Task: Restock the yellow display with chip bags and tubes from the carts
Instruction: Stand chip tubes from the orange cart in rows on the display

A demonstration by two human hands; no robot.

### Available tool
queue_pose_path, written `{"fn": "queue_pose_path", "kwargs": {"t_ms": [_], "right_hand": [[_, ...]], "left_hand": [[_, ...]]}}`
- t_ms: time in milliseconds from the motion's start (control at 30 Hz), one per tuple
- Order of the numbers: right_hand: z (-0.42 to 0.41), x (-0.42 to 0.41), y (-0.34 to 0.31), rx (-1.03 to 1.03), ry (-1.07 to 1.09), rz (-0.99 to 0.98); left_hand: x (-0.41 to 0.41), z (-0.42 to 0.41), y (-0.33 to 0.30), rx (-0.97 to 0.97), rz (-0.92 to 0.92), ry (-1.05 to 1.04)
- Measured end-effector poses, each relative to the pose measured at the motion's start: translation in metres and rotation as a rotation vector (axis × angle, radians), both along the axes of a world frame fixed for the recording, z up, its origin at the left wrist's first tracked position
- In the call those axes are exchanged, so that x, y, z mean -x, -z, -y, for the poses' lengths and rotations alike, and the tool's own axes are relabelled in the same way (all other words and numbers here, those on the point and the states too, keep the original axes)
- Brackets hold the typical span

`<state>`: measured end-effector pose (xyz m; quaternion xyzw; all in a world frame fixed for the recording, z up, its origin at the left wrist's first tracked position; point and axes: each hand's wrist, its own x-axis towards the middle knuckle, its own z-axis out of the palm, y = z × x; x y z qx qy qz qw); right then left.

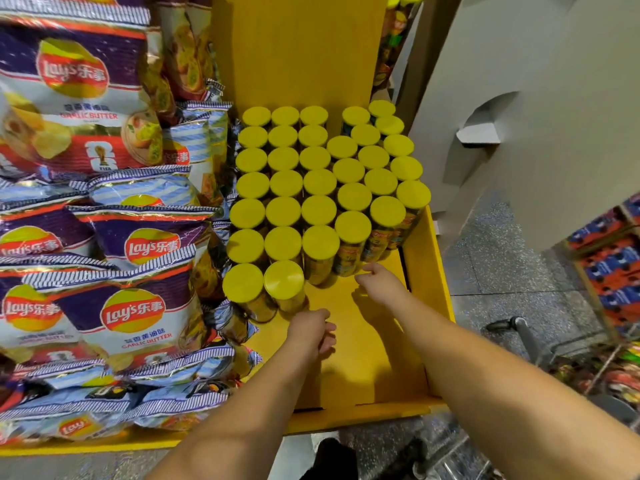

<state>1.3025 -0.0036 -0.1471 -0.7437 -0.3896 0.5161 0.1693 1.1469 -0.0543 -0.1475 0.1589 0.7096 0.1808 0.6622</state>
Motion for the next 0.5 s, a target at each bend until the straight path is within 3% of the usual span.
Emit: {"fn": "queue_pose_path", "kwargs": {"t_ms": [200,367,500], "right_hand": [[0.051,-0.056,-0.079,-0.186,0.045,-0.099],[0.123,-0.157,-0.136,-0.435,0.306,-0.04],[0.199,-0.237,-0.155,-0.511,0.525,0.046]], "left_hand": [[-0.079,0.003,-0.085,-0.379,-0.009,0.287],[-0.187,0.023,-0.139,-0.685,0.013,0.532],[-0.275,0.071,-0.157,-0.764,0.116,0.79]]}}
